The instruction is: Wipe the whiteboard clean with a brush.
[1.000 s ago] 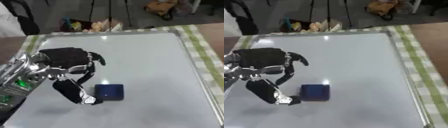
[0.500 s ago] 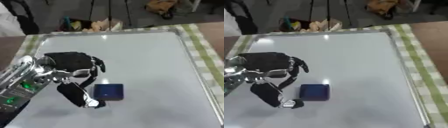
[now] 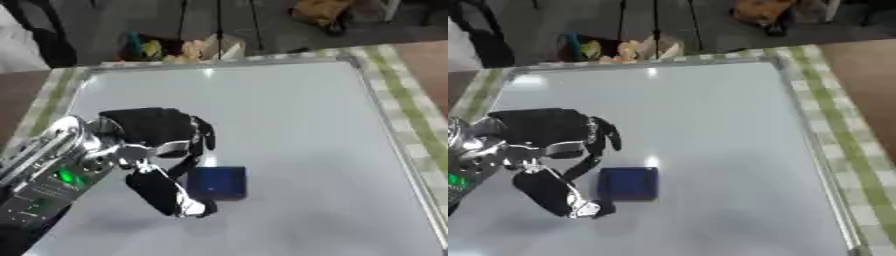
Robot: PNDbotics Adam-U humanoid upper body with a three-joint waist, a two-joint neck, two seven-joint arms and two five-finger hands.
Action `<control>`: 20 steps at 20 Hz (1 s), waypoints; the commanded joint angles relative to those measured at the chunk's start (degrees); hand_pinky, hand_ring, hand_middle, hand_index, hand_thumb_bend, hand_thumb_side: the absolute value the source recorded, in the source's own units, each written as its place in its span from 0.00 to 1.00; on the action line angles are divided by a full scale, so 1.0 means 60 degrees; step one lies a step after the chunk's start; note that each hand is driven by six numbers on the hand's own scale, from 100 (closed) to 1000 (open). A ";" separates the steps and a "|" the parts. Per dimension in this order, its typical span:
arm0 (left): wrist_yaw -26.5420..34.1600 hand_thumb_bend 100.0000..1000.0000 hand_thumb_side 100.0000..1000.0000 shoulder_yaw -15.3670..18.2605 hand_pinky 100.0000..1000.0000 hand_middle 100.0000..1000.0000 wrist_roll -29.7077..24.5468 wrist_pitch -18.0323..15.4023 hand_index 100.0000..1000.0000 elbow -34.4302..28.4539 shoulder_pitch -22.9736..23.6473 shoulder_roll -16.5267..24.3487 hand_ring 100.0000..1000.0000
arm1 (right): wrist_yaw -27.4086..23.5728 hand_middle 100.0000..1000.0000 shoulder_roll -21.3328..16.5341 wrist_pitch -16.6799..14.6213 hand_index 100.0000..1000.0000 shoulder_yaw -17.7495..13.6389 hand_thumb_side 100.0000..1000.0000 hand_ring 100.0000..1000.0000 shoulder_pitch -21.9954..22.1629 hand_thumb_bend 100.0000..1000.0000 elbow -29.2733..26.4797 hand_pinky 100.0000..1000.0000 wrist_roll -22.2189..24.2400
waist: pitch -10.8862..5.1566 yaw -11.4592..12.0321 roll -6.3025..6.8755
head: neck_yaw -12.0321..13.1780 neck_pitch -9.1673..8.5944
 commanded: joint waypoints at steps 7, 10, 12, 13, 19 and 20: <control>-0.0388 0.28 0.42 0.0012 0.51 0.76 0.0704 0.0057 0.11 0.0284 -0.0108 -0.0088 0.71 | -0.0006 0.51 -0.0098 0.0002 0.75 -0.0016 0.76 0.63 -0.0119 0.00 -0.0148 0.68 0.0067 | -0.0116 -0.0031 -0.0031 | 0.0008 -0.0151; -0.0289 0.30 0.43 -0.0036 0.50 0.75 0.1054 0.0102 0.11 0.0537 -0.0063 -0.0118 0.71 | -0.0002 0.51 -0.0081 0.0006 0.75 -0.0010 0.76 0.63 -0.0131 0.00 -0.0148 0.68 0.0080 | -0.0089 -0.0030 -0.0032 | 0.0010 -0.0154; -0.0179 0.30 0.43 -0.0073 0.50 0.75 0.1201 0.0101 0.11 0.0722 -0.0042 -0.0148 0.71 | 0.0004 0.51 -0.0061 0.0015 0.75 -0.0005 0.76 0.63 -0.0136 0.00 -0.0148 0.68 0.0089 | -0.0073 -0.0035 -0.0031 | 0.0009 -0.0154; -0.0124 0.30 0.43 -0.0087 0.50 0.75 0.1254 0.0095 0.11 0.0801 -0.0038 -0.0163 0.71 | 0.0008 0.51 -0.0052 0.0021 0.75 -0.0002 0.76 0.63 -0.0138 0.00 -0.0148 0.68 0.0092 | -0.0064 -0.0037 -0.0031 | 0.0010 -0.0159; 0.0334 0.29 0.44 -0.0124 0.49 0.74 0.1410 0.0103 0.11 0.1205 -0.0002 -0.0259 0.70 | 0.0029 0.51 -0.0032 0.0033 0.75 0.0008 0.76 0.63 -0.0150 0.00 -0.0148 0.68 0.0098 | -0.0031 -0.0052 -0.0036 | 0.0005 -0.0183; 0.0430 0.28 0.44 -0.0116 0.49 0.74 0.1449 0.0094 0.11 0.1227 0.0007 -0.0269 0.70 | 0.0031 0.51 -0.0031 0.0034 0.75 0.0011 0.76 0.63 -0.0151 0.00 -0.0148 0.68 0.0101 | -0.0028 -0.0047 -0.0036 | -0.0004 -0.0181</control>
